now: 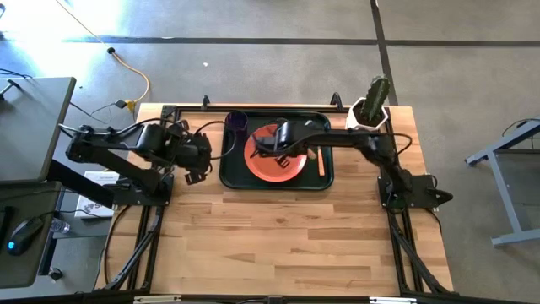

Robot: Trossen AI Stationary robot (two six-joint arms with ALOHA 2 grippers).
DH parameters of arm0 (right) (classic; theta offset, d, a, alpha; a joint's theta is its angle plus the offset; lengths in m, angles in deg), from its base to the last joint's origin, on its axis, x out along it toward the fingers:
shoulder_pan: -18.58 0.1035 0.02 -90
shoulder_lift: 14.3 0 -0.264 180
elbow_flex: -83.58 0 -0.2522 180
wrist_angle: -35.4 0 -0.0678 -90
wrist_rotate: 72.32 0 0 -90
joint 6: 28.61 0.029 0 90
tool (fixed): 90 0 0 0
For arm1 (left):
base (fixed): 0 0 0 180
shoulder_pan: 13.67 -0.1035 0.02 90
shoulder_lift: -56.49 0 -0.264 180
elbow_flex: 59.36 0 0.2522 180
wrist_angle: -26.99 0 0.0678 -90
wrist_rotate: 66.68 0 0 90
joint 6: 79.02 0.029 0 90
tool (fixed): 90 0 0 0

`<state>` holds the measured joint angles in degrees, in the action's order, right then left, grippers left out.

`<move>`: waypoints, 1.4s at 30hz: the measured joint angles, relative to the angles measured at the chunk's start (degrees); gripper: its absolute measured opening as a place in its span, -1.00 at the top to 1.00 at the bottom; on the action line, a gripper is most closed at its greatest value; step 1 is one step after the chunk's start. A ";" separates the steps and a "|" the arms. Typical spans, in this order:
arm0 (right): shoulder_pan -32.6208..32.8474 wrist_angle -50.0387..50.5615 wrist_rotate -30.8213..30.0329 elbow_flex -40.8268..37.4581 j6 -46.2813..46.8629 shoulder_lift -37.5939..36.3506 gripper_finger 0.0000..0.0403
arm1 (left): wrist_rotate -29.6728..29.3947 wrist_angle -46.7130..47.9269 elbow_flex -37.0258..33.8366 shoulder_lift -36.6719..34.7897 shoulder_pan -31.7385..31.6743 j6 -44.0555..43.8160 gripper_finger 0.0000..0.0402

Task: Pick and place plate/cup/fork/spoon on tray
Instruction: Put the yellow spoon on the black serving tray to the left of the yellow fork

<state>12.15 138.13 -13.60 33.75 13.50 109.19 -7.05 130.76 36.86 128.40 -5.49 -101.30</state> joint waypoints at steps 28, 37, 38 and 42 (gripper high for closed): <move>-13.06 -40.85 21.29 -49.37 25.14 -23.01 0.87 | -0.28 -1.45 0.00 0.01 -10.93 1.98 0.28; -14.60 -46.53 24.22 -51.98 24.47 -22.36 0.87 | -0.28 -1.73 0.00 -0.01 -10.90 2.47 0.28; -14.58 -47.17 24.73 -52.20 24.39 -22.08 0.87 | -0.27 -1.76 0.00 0.01 -10.90 2.46 0.28; -14.60 -47.13 26.24 -52.53 23.38 -20.93 0.87 | -0.30 -1.91 0.00 0.01 -10.90 2.47 0.28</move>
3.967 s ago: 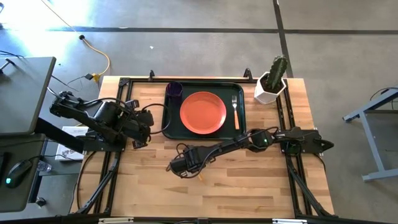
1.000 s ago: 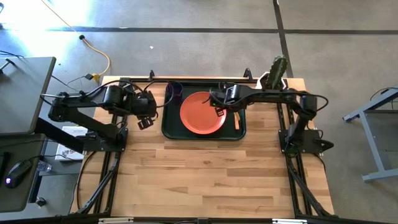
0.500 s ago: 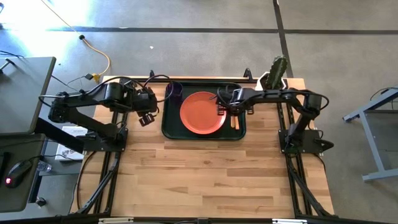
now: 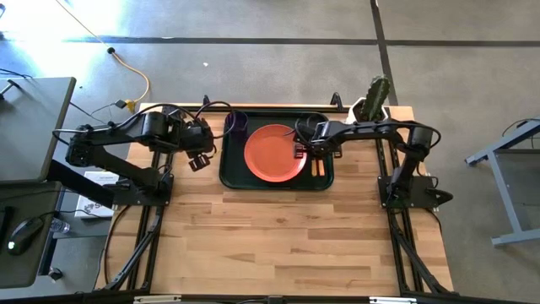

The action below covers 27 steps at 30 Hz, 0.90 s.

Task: Pick and place plate/cup/fork/spoon on tray
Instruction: Put the yellow spoon on the black serving tray to the left of the yellow fork

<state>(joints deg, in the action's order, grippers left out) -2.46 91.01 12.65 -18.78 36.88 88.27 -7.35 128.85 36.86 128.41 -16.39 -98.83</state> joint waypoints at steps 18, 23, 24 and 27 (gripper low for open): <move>-1.11 -1.34 2.06 0.00 -2.53 2.01 0.87 | 0.04 -1.36 0.00 0.00 0.00 -0.01 0.28; -1.22 -1.20 1.94 0.00 -2.53 2.01 0.84 | 0.04 -1.38 0.00 0.00 0.00 0.00 0.28; -1.22 -1.19 1.92 0.00 -2.53 2.01 0.83 | 0.02 -1.38 0.00 0.00 0.00 -0.01 0.28; -1.22 -1.03 1.92 0.00 -2.51 2.01 0.77 | 0.04 -1.38 0.00 0.00 0.00 -0.01 0.28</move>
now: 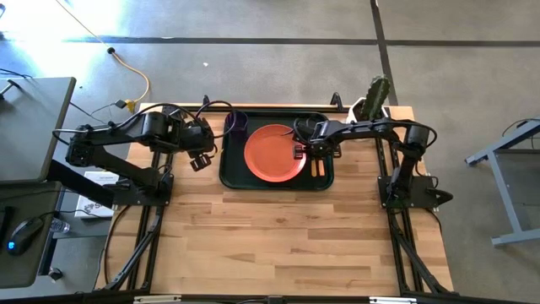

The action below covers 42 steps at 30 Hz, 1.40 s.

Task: Pick and place plate/cup/fork/spoon on tray
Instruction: Put the yellow spoon on the black serving tray to the left of the yellow fork

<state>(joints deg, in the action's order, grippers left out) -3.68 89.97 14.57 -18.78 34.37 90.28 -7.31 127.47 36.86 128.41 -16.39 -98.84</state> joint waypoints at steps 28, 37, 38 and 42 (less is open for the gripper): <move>0.00 0.07 -1.06 0.02 -0.01 -0.02 0.70 | 0.00 -0.02 0.00 0.00 0.00 0.00 0.28; 0.00 0.07 -0.15 0.02 -0.03 -0.04 0.62 | 0.00 -0.02 0.00 0.00 0.02 0.04 0.28; 0.00 0.07 -0.15 0.02 -0.03 -0.04 0.60 | 0.00 -0.02 0.00 0.00 0.01 0.04 0.28; 0.00 0.07 -0.26 0.02 -0.02 -0.07 0.56 | 0.00 0.00 0.00 0.00 0.02 0.05 0.28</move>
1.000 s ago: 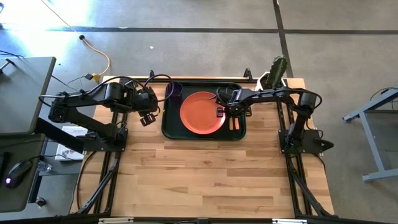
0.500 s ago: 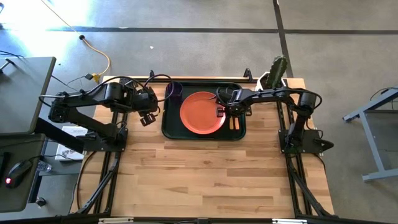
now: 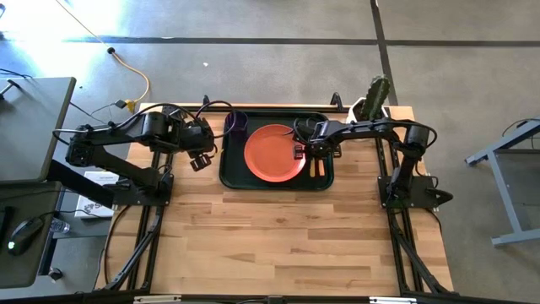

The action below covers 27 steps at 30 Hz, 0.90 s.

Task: Pick and place plate/cup/fork/spoon on tray
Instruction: Put the yellow spoon on the black serving tray to the left of the yellow fork, then return to Home Position

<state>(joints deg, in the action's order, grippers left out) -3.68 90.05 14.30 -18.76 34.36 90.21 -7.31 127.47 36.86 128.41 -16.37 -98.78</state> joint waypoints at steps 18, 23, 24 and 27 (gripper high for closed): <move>0.02 1.60 0.42 0.04 -0.42 0.00 0.55 | 0.02 0.00 0.00 0.00 -0.01 -0.01 0.28; 0.18 2.25 0.48 1.23 -0.46 0.00 0.55 | 1.28 0.00 0.00 0.00 0.00 0.01 0.28; 0.26 2.50 0.49 1.77 -0.77 0.00 0.55 | 1.72 0.02 0.00 0.00 -0.02 0.01 0.28; 0.28 4.18 0.50 3.71 -2.46 0.00 0.55 | 2.08 0.02 -0.01 0.00 0.00 0.01 0.28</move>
<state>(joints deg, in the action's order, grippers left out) -3.40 94.23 14.81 -15.05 31.90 90.21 -5.24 127.49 36.85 128.41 -16.38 -98.77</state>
